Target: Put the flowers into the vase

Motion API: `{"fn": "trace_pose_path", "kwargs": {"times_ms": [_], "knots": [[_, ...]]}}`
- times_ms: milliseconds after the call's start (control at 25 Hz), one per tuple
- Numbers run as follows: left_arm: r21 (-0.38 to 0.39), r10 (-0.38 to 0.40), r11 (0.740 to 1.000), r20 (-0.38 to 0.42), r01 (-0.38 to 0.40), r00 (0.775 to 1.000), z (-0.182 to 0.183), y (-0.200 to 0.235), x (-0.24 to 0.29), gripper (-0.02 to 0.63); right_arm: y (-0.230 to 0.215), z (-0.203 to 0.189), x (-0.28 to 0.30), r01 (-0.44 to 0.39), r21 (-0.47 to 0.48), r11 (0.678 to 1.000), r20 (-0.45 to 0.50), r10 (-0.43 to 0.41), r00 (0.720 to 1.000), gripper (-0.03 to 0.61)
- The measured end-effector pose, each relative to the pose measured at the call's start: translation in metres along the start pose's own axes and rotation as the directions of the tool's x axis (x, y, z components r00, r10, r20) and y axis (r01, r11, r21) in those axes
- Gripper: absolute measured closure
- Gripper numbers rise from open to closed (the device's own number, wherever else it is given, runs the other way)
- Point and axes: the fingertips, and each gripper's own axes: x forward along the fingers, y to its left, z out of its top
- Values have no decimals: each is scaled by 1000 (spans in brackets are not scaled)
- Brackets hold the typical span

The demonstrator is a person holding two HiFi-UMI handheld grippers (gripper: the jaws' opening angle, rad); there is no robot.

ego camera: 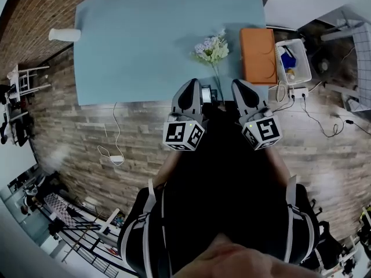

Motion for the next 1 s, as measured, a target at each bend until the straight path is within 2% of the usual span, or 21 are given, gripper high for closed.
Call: {"fn": "trace_pose_path", "kwargs": {"times_ms": [160, 400, 560, 680, 800, 1000], "knots": [[-8, 0, 1000, -16, 0, 1000, 8, 16, 10, 584, -9, -2, 12, 60, 52, 997, -21, -59, 998, 560], [-39, 10, 999, 16, -9, 1000, 28, 57, 17, 584, -11, -8, 27, 126, 54, 991, -48, -124, 991, 560], [-40, -38, 999, -14, 38, 999, 24, 59, 25, 584, -13, -12, 29, 166, 59, 984, -58, -162, 985, 560], [-60, -81, 995, -65, 78, 995, 8, 49, 41, 584, -15, -13, 33, 185, 58, 981, -64, -181, 981, 560], [-70, -103, 993, -154, 93, 983, -21, 38, 58, 584, -15, -17, 38, 194, 81, 978, -68, -189, 980, 560], [-168, -91, 985, -274, 45, 957, -57, 31, 75, 581, -18, -18, 32, 216, 96, 972, -63, -211, 976, 560]]}}
